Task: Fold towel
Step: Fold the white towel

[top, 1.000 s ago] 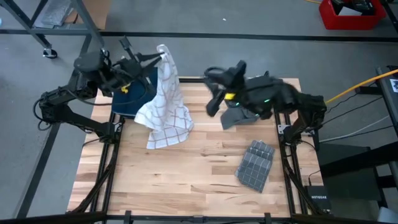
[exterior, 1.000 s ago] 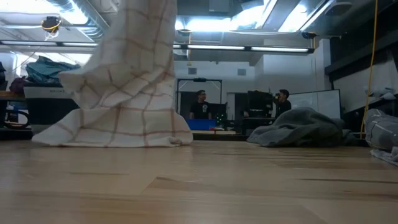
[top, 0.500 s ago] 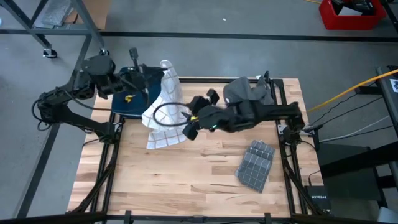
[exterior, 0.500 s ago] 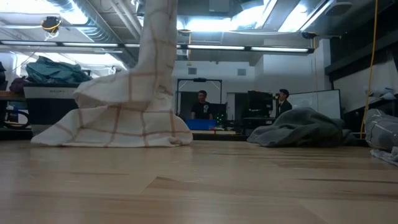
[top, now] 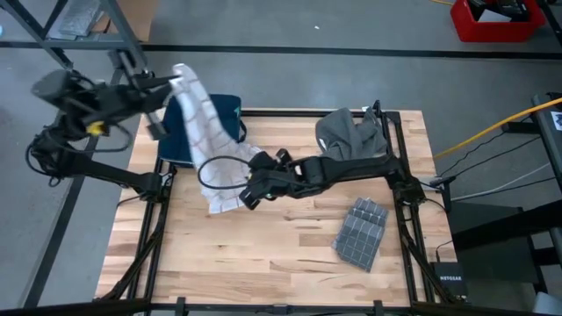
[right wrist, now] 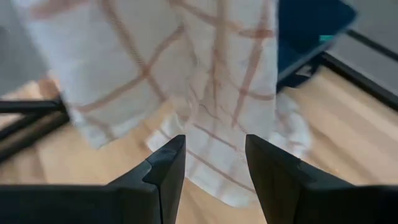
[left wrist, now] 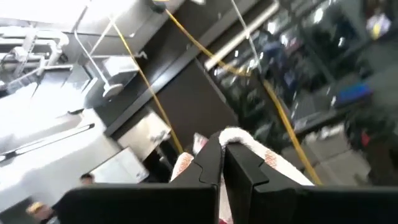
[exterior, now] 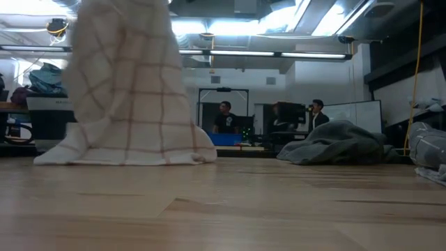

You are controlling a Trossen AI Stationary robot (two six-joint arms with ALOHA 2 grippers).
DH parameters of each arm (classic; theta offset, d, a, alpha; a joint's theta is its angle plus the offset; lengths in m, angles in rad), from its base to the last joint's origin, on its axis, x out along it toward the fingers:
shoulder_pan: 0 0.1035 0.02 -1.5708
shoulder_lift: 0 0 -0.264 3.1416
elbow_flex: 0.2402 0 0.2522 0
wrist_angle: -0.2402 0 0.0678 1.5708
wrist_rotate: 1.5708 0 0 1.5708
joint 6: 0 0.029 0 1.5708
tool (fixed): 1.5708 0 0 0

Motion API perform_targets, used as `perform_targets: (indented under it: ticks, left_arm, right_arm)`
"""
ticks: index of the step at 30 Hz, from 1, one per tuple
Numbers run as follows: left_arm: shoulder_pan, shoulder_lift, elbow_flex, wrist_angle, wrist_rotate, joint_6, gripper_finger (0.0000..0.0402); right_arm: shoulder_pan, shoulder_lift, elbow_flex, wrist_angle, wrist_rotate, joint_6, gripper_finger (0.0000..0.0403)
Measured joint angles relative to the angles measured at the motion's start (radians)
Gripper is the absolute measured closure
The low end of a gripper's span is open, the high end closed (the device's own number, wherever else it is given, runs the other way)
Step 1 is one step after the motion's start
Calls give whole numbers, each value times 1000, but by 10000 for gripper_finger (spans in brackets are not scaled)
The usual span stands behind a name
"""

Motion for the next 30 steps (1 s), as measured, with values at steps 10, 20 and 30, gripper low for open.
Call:
perform_targets:
  ticks: [10, 20, 30]
  left_arm:
    - [-24, -71, 1, -15, 29, -85, 401]
    - [-24, -77, 1, -79, 61, -105, 401]
    - [-24, -78, 0, -85, 118, -113, 401]
  right_arm:
    - [-41, 120, 0, 348, -229, -32, 230]
    - [-73, 169, 0, 509, -327, -61, 230]
    - [-101, 209, -1, 543, -434, 58, 230]
